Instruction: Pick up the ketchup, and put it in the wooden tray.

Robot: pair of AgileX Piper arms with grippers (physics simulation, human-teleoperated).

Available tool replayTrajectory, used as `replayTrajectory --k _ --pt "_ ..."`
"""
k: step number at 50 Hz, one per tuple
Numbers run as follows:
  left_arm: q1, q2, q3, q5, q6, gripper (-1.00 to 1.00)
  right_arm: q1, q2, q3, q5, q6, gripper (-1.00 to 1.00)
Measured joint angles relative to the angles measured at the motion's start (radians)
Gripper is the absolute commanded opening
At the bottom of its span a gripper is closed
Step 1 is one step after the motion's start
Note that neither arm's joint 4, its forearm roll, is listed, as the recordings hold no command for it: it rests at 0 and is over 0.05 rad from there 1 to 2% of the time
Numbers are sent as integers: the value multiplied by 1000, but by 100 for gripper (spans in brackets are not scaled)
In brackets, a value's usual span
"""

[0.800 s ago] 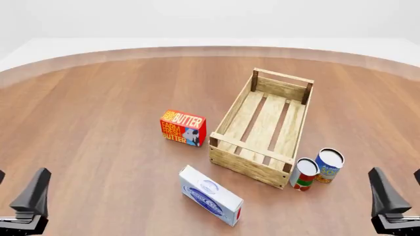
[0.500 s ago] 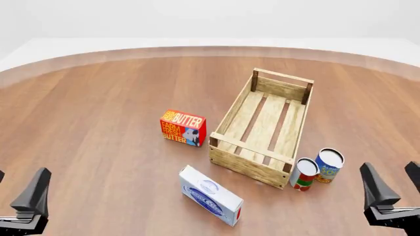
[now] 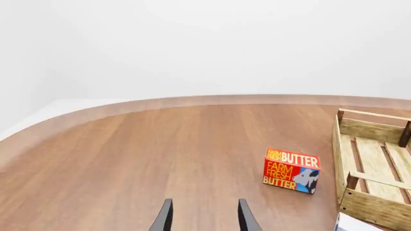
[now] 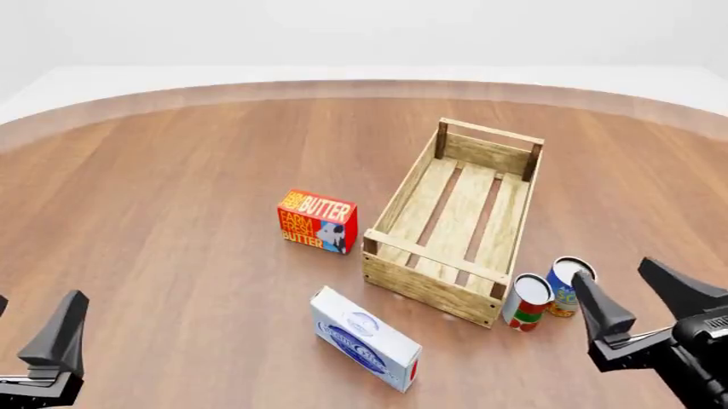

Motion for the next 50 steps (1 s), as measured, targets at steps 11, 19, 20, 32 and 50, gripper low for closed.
replayTrajectory --k 11,19,20,32,50 --pt "0 0 0 0 0 100 111 103 -70 34 26 100" --pt "0 0 0 0 0 100 207 176 -122 47 49 100" --pt "0 0 0 0 0 100 220 184 -129 49 51 100" --pt "0 0 0 0 0 100 358 270 -209 72 89 100" --pt "0 0 0 0 0 100 549 431 -297 38 111 100"
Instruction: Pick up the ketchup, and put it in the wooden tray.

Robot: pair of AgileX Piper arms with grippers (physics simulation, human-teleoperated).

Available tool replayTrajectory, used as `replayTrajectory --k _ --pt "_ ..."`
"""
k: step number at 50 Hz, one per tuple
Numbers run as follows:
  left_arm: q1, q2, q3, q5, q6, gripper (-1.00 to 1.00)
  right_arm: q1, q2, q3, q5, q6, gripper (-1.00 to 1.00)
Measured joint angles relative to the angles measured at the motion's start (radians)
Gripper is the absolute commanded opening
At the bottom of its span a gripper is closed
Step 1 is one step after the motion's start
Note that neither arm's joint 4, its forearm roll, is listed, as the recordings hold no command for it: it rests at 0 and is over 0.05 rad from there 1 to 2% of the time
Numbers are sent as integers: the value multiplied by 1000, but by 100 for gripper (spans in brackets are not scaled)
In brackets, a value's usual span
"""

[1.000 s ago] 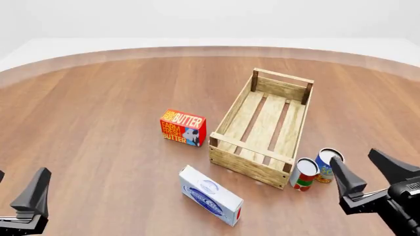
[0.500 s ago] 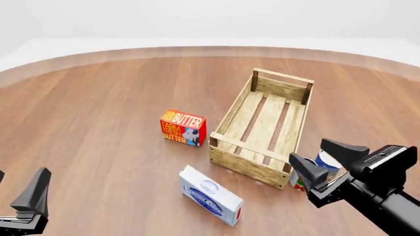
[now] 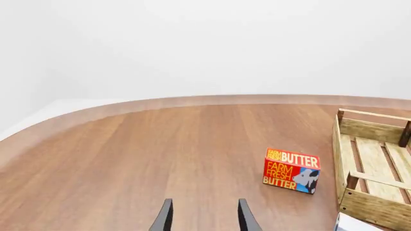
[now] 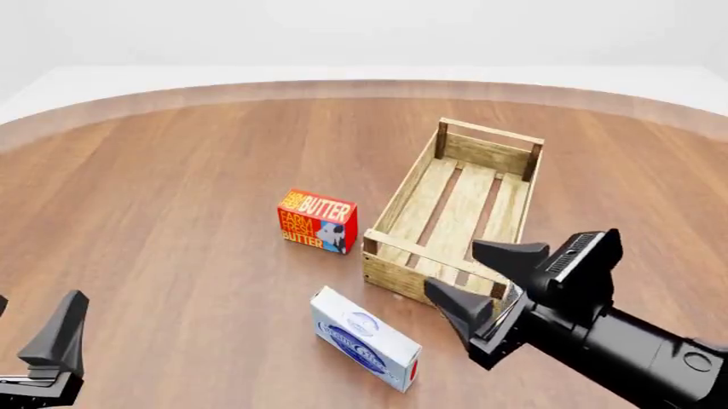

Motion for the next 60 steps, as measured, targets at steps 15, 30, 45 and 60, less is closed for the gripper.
replayTrajectory --k 15,30,45,60 --pt "0 0 0 0 0 100 160 185 -88 -61 11 100" --pt "0 0 0 0 0 100 289 339 -175 -88 20 100" --pt "0 0 0 0 0 100 397 450 -266 -82 19 100" --pt "0 0 0 0 0 100 496 555 -392 -35 -7 100"
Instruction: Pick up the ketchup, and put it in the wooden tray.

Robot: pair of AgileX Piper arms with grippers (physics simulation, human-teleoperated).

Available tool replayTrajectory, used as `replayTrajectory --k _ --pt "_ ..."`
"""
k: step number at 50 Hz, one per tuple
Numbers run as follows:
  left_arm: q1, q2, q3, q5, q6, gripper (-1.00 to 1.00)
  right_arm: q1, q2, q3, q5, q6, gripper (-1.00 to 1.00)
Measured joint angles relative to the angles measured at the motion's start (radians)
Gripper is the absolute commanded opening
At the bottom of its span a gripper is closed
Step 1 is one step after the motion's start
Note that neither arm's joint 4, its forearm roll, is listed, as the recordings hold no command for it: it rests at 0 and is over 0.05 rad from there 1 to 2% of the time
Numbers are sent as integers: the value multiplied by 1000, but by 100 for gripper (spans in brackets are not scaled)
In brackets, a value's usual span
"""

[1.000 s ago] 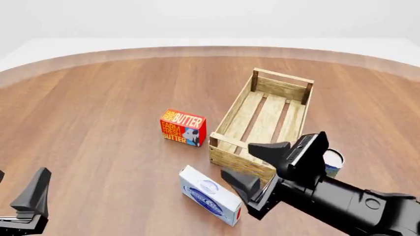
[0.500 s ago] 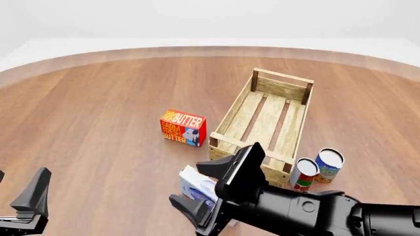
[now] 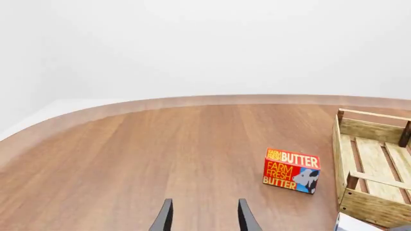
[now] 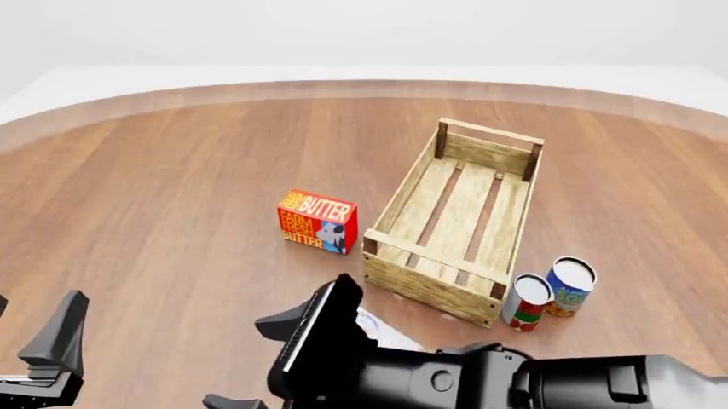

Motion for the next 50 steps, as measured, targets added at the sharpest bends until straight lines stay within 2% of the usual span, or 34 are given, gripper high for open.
replayTrajectory --k 16,29,50 --pt "0 0 0 0 0 100 68 90 -116 57 -37 100" --pt "0 0 0 0 0 100 118 146 -198 105 -88 100" --pt "0 0 0 0 0 100 178 226 -294 136 -139 100"
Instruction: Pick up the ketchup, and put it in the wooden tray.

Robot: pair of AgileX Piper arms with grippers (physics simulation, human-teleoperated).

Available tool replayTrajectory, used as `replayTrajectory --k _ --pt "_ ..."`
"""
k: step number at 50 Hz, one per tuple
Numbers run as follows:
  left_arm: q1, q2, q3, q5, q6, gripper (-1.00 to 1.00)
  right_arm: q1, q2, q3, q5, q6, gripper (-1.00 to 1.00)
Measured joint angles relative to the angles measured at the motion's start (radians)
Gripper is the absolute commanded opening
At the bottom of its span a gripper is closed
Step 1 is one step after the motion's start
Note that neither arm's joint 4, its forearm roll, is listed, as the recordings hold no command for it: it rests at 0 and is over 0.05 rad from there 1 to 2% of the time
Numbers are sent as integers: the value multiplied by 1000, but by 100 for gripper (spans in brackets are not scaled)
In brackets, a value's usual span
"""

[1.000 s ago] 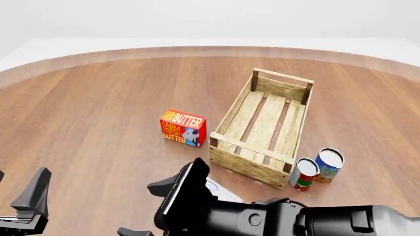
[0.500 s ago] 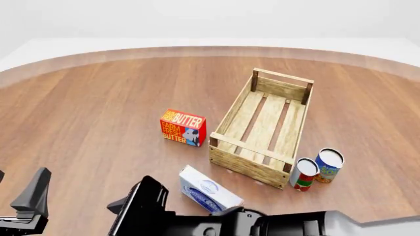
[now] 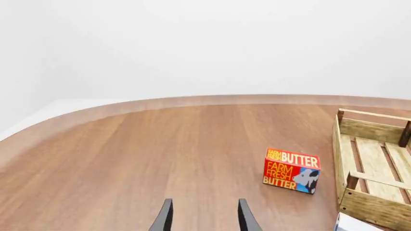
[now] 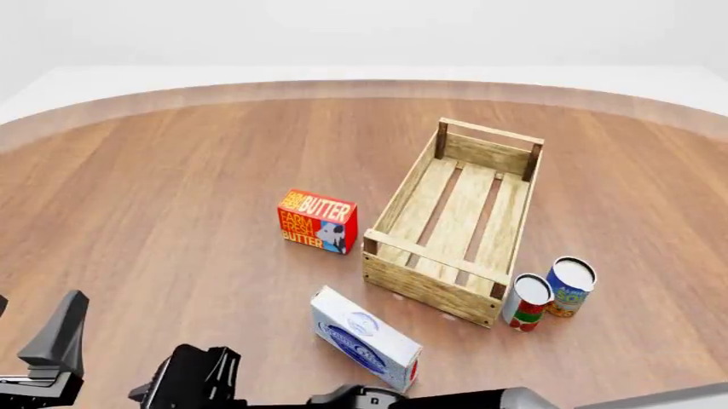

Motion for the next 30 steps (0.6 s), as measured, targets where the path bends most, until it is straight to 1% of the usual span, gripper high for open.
replayTrajectory --k 19,30 --pt "0 0 0 0 0 100 -1 88 -64 -1 -21 100" --pt "0 0 0 0 0 100 -4 137 -96 -9 -22 100"
